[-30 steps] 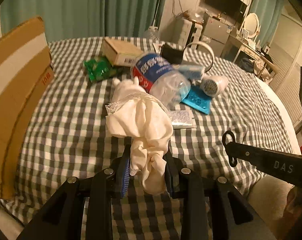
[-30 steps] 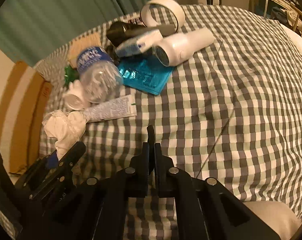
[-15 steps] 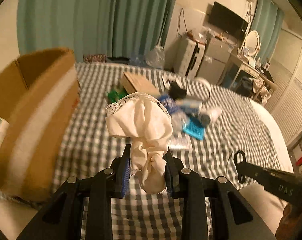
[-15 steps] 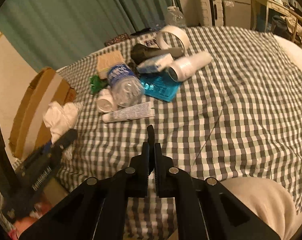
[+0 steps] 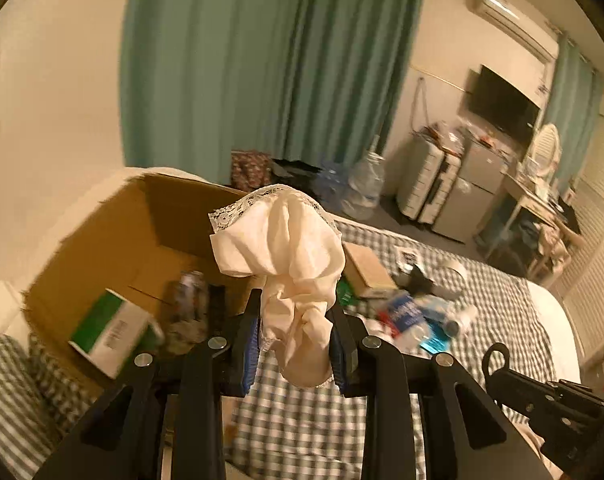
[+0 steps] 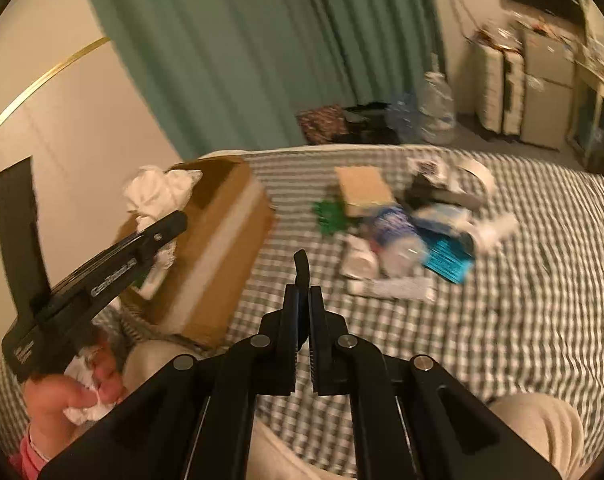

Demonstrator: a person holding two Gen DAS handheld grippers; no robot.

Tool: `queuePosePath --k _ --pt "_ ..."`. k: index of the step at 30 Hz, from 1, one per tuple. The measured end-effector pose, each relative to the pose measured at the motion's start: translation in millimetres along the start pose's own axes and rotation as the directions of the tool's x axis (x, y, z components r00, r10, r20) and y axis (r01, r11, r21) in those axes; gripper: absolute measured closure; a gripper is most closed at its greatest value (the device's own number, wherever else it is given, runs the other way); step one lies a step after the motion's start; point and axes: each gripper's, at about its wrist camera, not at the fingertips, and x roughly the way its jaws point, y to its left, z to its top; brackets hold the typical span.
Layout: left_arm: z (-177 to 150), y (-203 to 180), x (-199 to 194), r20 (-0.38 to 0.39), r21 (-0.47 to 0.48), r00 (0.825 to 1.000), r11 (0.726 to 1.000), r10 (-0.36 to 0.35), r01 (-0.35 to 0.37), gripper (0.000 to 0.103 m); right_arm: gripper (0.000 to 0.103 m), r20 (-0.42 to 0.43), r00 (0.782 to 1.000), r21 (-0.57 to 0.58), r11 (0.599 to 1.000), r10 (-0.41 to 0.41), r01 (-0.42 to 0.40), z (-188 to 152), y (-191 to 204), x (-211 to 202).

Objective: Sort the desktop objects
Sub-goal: 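Carry the white cloth into the cardboard box and release it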

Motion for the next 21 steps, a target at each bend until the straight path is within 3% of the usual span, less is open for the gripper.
queuePosePath --k 9,21 --pt "13.5 54.4 -7.9 0.043 -0.059 0.994 0.993 0.101 -0.098 0.073 0.099 -0.011 0.996 -0.122 0.989 0.083 -0.084 27.3 70.1 20.3" --pt "-1.5 126.1 16.5 -0.034 -0.118 0.982 0.974 0.188 -0.191 0.073 0.099 -0.110 0.976 -0.183 0.961 0.189 -0.207 50.2 133.7 97.0"
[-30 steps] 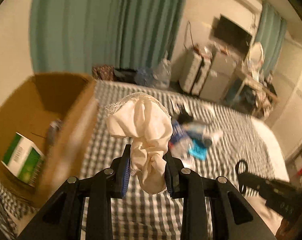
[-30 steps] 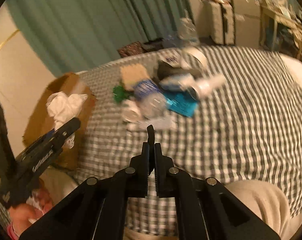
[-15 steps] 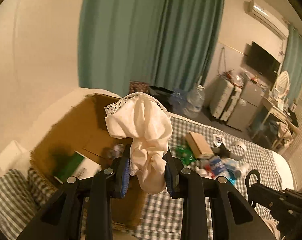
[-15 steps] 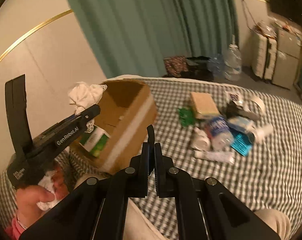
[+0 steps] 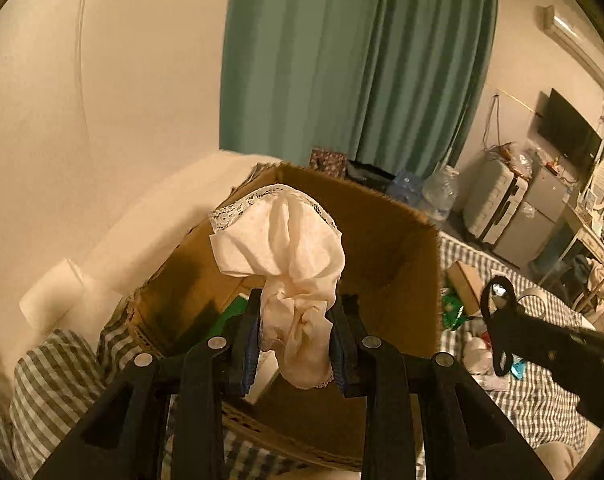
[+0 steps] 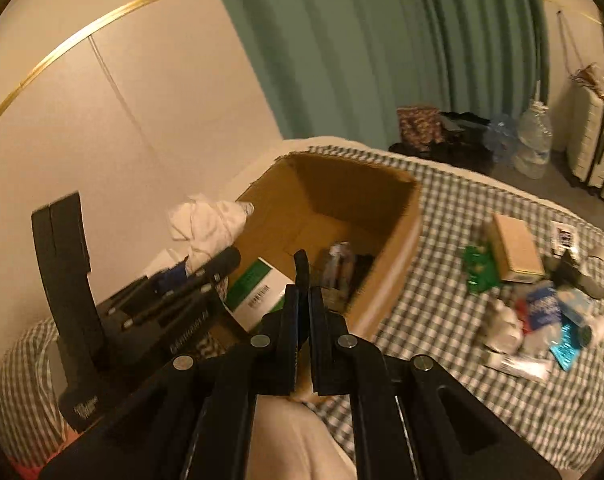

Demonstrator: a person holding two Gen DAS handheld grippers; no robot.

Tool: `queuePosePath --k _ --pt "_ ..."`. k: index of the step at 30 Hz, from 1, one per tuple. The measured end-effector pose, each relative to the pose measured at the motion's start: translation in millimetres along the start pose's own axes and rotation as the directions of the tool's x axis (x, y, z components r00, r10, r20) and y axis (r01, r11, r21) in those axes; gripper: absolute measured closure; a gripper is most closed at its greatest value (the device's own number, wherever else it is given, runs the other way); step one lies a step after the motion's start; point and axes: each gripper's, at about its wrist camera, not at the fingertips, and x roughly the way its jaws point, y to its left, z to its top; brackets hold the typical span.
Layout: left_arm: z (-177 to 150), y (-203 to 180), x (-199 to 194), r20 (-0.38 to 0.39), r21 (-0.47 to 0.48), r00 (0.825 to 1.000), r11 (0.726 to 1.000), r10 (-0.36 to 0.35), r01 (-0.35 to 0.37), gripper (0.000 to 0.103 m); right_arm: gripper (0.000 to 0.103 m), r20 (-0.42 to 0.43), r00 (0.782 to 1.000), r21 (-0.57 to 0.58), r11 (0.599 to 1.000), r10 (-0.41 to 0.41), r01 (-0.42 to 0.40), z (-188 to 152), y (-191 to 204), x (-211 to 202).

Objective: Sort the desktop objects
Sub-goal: 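Carry the white cloth into the cardboard box and release it, then grasp the white bear figurine with the left gripper while the right grasps the white bottle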

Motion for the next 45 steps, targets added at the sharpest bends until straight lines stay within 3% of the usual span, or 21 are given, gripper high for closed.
queuePosePath --k 6,8,10,12,15,23,28,30,32,37,45 --pt "-8.2 13.5 11.2 -0.027 -0.005 1.000 1.000 -0.014 0.014 0.073 0.099 -0.038 0.999 0.005 1.000 0.009 -0.009 6.1 1.2 30.0" --pt "-10.1 15.1 12.7 -0.032 -0.008 0.999 1.000 -0.004 0.004 0.066 0.099 -0.044 0.999 0.005 1.000 0.008 -0.008 6.6 1.4 34.3" --pt "-9.4 16.2 13.8 -0.027 -0.013 0.999 1.000 0.022 -0.022 0.035 0.097 -0.038 0.999 0.018 1.000 0.011 -0.011 8.3 1.0 34.6" --pt "-10.1 15.3 9.6 -0.011 -0.017 0.999 0.999 0.051 -0.051 0.025 0.080 -0.026 1.000 0.049 0.999 0.005 -0.004 10.0 -1.2 32.2" --pt "-11.1 16.1 7.3 -0.012 -0.019 0.999 0.999 0.041 -0.041 0.024 0.068 -0.011 1.000 0.064 0.998 -0.006 0.007 10.2 -2.4 27.5" --pt "-6.1 2.7 -6.8 -0.016 -0.010 1.000 1.000 0.019 -0.019 0.012 0.068 0.037 0.998 0.091 0.995 -0.055 0.051 3.9 -11.2 -2.9" --pt "-10.2 -35.2 -25.6 0.004 0.043 0.999 0.998 -0.046 0.045 0.001 0.066 0.074 0.990 0.106 0.988 -0.119 0.111 -14.9 -28.1 -34.8" --pt "-14.5 -54.4 -31.2 0.004 0.076 0.997 0.994 -0.074 0.073 0.000 0.051 0.093 0.987 0.143 0.983 -0.132 0.118 -23.6 -42.7 -50.9" --pt "-22.6 -78.1 -36.7 -0.001 0.115 0.993 0.987 -0.115 0.115 0.000 0.042 0.121 0.978 0.181 0.973 -0.167 0.144 -33.1 -60.3 -69.8" --pt "-50.2 -139.3 -38.7 -0.045 0.207 0.980 0.957 -0.196 0.201 0.000 0.033 0.159 0.940 0.251 0.933 -0.302 0.257 -57.9 -109.3 -116.1" --pt "-89.2 -210.1 -14.3 -0.124 0.277 0.971 0.933 -0.202 0.230 0.000 0.032 0.125 0.882 0.405 0.835 -0.455 0.374 -109.4 -192.7 -152.1"
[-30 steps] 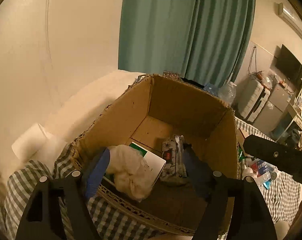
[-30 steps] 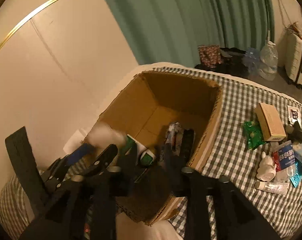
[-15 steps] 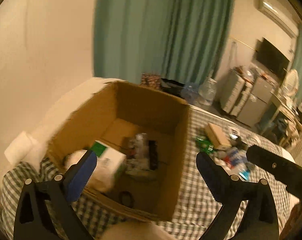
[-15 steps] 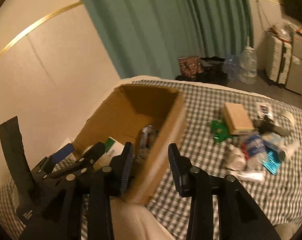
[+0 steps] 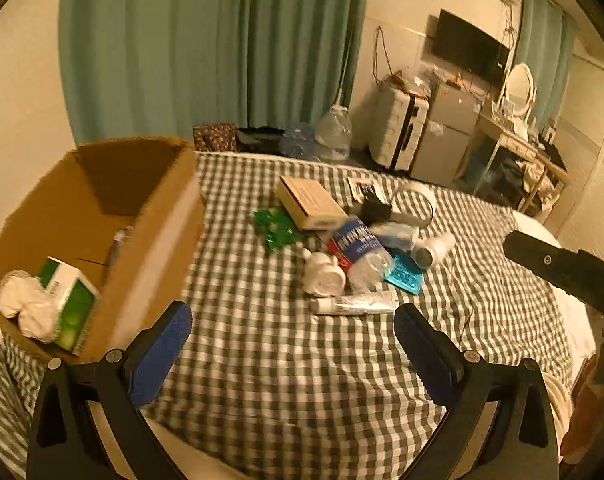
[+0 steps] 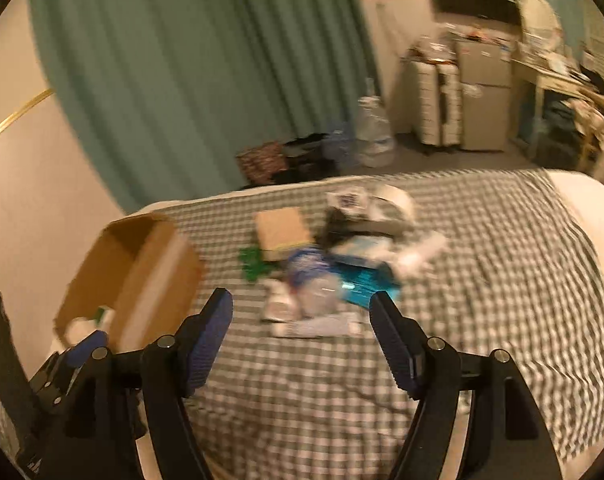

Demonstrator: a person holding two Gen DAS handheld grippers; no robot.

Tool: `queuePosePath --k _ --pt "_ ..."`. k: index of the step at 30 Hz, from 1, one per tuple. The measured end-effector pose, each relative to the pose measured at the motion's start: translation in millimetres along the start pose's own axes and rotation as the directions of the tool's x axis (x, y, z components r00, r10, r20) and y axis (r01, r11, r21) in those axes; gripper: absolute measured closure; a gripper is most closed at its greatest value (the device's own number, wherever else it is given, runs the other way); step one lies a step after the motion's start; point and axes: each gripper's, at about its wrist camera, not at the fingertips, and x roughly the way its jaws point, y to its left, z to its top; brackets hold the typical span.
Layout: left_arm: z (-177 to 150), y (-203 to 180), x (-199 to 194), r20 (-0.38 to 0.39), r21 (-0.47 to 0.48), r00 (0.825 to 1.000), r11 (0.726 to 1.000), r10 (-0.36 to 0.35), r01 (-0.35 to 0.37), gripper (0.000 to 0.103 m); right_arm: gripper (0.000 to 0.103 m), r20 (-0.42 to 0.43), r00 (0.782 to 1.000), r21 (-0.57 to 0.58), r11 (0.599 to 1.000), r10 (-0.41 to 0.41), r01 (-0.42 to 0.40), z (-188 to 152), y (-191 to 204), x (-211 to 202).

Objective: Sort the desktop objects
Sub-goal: 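Grasp the white bear figurine with the left gripper while the right grasps the white bottle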

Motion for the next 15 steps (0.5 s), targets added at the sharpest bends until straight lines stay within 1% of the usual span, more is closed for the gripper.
queuePosePath --k 2,4,7,11,15 --pt "-3.3 -9.2 14.5 -0.016 0.021 1.000 1.000 0.023 -0.023 0.000 0.032 -0.013 0.999 0.008 0.999 -0.032 0.032 -4.4 -13.6 6.4" --pt "-6.3 -14.2 29.0 -0.030 0.027 0.999 0.999 0.027 -0.026 0.000 0.032 -0.027 0.998 0.002 0.998 -0.060 0.060 -9.6 -23.4 14.5" --pt "-9.6 -16.9 49.3 -0.052 0.017 0.998 1.000 0.020 -0.019 0.000 0.032 -0.051 0.996 0.029 0.997 -0.069 0.071 -15.7 -40.8 29.8" --pt "-6.9 -17.4 86.9 -0.075 0.028 0.996 0.999 0.049 -0.047 0.000 0.032 -0.082 0.993 0.062 0.994 -0.081 0.086 -18.0 -58.3 53.5" --pt "-1.6 -15.7 124.5 -0.129 0.032 0.990 0.998 0.050 -0.047 0.000 0.032 -0.097 0.991 0.087 0.991 -0.093 0.101 -15.7 -73.0 74.8"
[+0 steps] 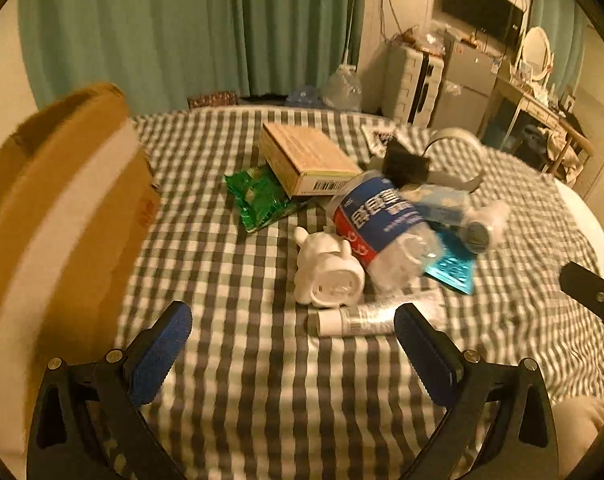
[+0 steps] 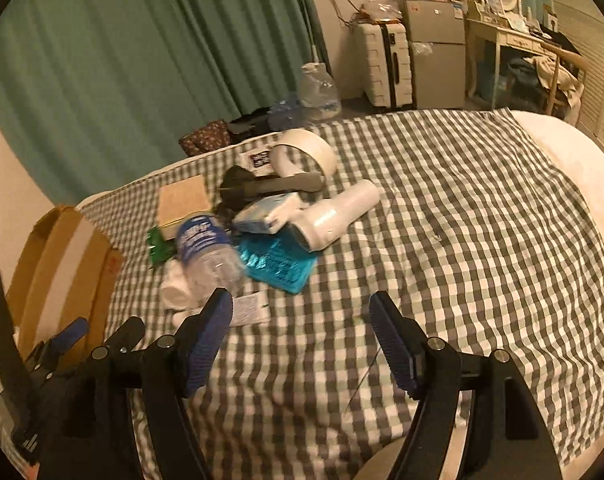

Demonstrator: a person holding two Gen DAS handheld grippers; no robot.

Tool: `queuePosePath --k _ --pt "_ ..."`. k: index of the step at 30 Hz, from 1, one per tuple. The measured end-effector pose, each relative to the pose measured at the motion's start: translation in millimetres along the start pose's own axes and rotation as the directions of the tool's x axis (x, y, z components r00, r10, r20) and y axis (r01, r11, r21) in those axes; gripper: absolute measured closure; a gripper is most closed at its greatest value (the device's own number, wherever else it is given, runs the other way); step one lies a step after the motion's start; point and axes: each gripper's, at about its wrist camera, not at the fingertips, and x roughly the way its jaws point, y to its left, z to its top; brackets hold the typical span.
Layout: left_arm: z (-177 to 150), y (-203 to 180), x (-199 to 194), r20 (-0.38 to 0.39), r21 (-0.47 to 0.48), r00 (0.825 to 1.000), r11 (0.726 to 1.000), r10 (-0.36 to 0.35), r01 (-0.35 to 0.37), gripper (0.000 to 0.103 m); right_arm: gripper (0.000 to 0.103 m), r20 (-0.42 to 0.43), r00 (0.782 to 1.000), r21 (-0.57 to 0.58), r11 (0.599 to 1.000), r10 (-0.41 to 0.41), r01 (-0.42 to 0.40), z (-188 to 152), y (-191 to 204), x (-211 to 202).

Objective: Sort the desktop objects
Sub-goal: 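Grasp the white bear figurine with the left gripper while the right grasps the white bottle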

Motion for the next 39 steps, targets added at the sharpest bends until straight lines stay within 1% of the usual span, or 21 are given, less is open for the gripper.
queuePosePath --k 1,3,5,7,10,12,13,15,17,20,22,23,24,26,27,29,31,33,36,39 --pt "3.2 -0.4 8.8 -0.020 -0.001 1.000 1.000 -0.008 0.008 0.000 0.032 -0.006 1.000 0.011 1.000 -0.003 0.003 2.6 -3.4 7.1" --pt "8.7 -1.5 20.5 -0.035 0.004 0.999 1.000 -0.029 0.029 0.000 0.032 -0.017 1.000 0.022 1.000 -0.008 0.009 6.8 -7.9 18.7" --pt "12.9 -5.3 28.8 -0.035 0.022 0.999 0.999 -0.028 0.029 0.000 0.032 -0.033 0.999 0.023 1.000 -0.021 0.022 13.2 -12.2 32.7" --pt "16.7 -10.0 39.3 -0.042 0.050 0.999 0.998 -0.029 0.031 0.000 0.032 -0.032 0.999 0.034 0.999 -0.037 0.038 20.6 -17.1 43.2" --pt "19.5 -11.3 47.8 -0.024 0.065 0.999 0.997 -0.032 0.033 0.000 0.032 -0.039 0.999 0.072 0.997 -0.028 0.031 31.1 -23.7 58.3" --pt "18.6 -11.1 57.6 -0.049 0.081 0.999 0.996 -0.025 0.029 0.000 0.032 -0.050 0.998 0.085 0.996 -0.030 0.034 36.8 -25.3 70.0" --pt "15.3 -9.9 61.5 -0.065 0.081 0.997 0.996 -0.034 0.039 0.000 0.032 -0.056 0.998 0.087 0.995 -0.034 0.039 38.6 -25.1 75.4" --pt "12.3 -7.1 66.7 -0.071 0.076 0.996 0.996 -0.050 0.056 0.000 0.032 -0.065 0.997 0.101 0.994 -0.038 0.044 41.9 -25.7 86.1" --pt "13.2 -5.5 71.6 -0.080 0.073 0.995 0.996 -0.053 0.059 0.000 0.032 -0.072 0.997 0.133 0.990 -0.030 0.040 45.1 -28.5 95.6" --pt "15.2 0.1 78.9 -0.090 0.049 0.993 0.995 -0.079 0.083 0.000 0.032 -0.061 0.998 0.192 0.981 -0.019 0.030 49.9 -33.7 106.8" --pt "14.9 1.6 81.5 -0.104 0.050 0.992 0.996 -0.071 0.077 0.005 0.032 -0.035 0.999 0.231 0.973 -0.003 0.010 53.4 -36.7 114.0" --pt "14.8 1.9 80.8 -0.101 0.058 0.992 0.995 -0.073 0.079 0.005 0.032 -0.025 1.000 0.238 0.971 -0.005 0.011 54.0 -36.8 118.5" --pt "14.5 3.1 79.6 -0.095 0.061 0.992 0.994 -0.081 0.087 0.008 0.034 -0.038 0.999 0.229 0.973 -0.019 0.027 54.1 -35.4 123.5" --pt "14.8 6.7 78.9 -0.090 0.053 0.992 0.994 -0.093 0.098 0.015 0.037 -0.057 0.998 0.223 0.974 -0.018 0.030 51.7 -33.9 130.9" --pt "14.3 9.3 78.9 -0.088 0.049 0.991 0.993 -0.100 0.104 0.021 0.039 -0.061 0.998 0.230 0.973 -0.012 0.026 50.1 -34.4 132.4" --pt "14.3 14.5 79.5 -0.087 0.044 0.990 0.993 -0.108 0.112 0.029 0.055 -0.075 0.997 0.223 0.974 -0.015 0.032 47.3 -35.0 135.3" --pt "13.1 16.3 77.3 -0.082 0.047 0.991 0.993 -0.105 0.109 0.043 0.056 -0.071 0.997 0.213 0.977 -0.010 0.025 45.3 -35.4 134.3" --pt "13.5 19.0 74.7 -0.080 0.036 0.989 0.991 -0.122 0.125 0.050 0.056 -0.074 0.997 0.218 0.976 -0.008 0.024 42.3 -35.2 131.6" --pt "13.2 26.5 72.3 -0.085 0.000 0.985 0.988 -0.153 0.154 0.050 0.056 -0.076 0.997 0.211 0.977 -0.014 0.030 33.1 -40.4 116.2" --pt "10.5 30.6 65.2 -0.083 -0.001 0.986 0.989 -0.147 0.148 0.050 0.056 -0.089 0.996 0.209 0.978 -0.004 0.023 21.1 -39.2 100.8"
